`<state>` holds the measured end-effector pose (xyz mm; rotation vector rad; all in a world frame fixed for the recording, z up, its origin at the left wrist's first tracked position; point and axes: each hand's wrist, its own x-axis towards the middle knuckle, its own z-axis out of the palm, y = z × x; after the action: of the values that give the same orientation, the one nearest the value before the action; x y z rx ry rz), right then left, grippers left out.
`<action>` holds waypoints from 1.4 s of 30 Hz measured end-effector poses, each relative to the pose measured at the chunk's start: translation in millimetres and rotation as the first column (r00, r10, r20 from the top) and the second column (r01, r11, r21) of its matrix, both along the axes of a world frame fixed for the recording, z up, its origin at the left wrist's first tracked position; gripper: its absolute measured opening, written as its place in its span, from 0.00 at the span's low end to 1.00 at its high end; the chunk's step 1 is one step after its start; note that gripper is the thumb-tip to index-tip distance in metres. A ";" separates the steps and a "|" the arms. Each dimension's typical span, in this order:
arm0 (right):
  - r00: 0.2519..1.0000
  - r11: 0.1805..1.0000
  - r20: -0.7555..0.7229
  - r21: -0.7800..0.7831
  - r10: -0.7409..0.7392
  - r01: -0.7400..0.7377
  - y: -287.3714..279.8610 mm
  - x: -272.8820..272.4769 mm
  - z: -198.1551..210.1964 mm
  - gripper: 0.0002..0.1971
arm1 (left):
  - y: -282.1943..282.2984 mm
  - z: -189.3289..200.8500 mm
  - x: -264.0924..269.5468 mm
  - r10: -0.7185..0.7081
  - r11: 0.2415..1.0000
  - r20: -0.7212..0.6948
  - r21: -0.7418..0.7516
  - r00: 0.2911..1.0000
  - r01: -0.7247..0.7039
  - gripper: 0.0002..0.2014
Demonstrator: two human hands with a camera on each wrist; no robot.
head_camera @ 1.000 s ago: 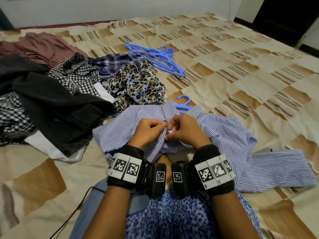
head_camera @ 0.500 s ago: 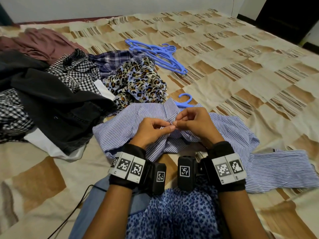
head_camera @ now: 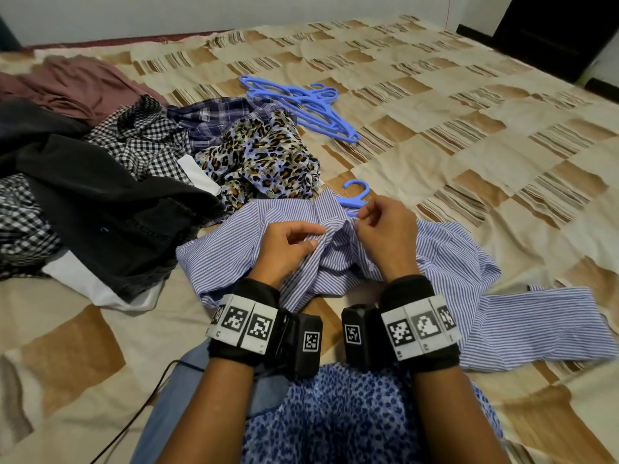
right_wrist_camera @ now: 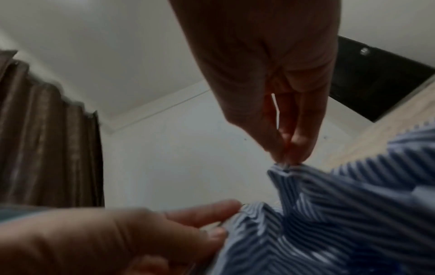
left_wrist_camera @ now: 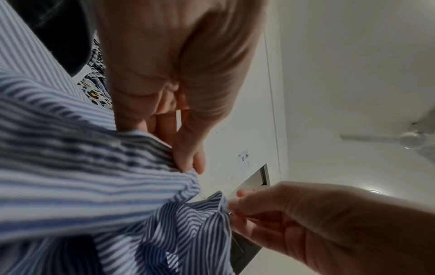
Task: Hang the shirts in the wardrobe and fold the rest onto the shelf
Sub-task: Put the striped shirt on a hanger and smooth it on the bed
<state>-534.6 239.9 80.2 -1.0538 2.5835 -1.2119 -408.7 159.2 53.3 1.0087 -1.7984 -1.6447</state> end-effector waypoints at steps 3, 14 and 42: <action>0.988 0.986 0.028 0.071 0.149 -0.151 -6.6 9.6 -1.7 0.10 | -0.4 0.4 -1.8 0.047 0.999 -0.017 -0.006 0.999 -0.047 0.13; 0.753 0.991 0.645 -0.089 0.132 -0.098 -4.1 11.3 1.2 0.08 | -0.3 -5.2 -4.6 0.048 0.997 0.029 0.056 0.998 -0.049 0.12; 0.563 0.988 0.820 -0.147 0.100 0.038 -5.2 8.8 5.5 0.10 | 4.1 5.1 -4.5 0.033 0.998 -0.017 0.046 0.999 -0.032 0.13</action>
<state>-525.9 234.7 85.7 -0.3445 1.7246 -1.4377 -413.2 163.3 58.4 1.0345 -1.7311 -1.6768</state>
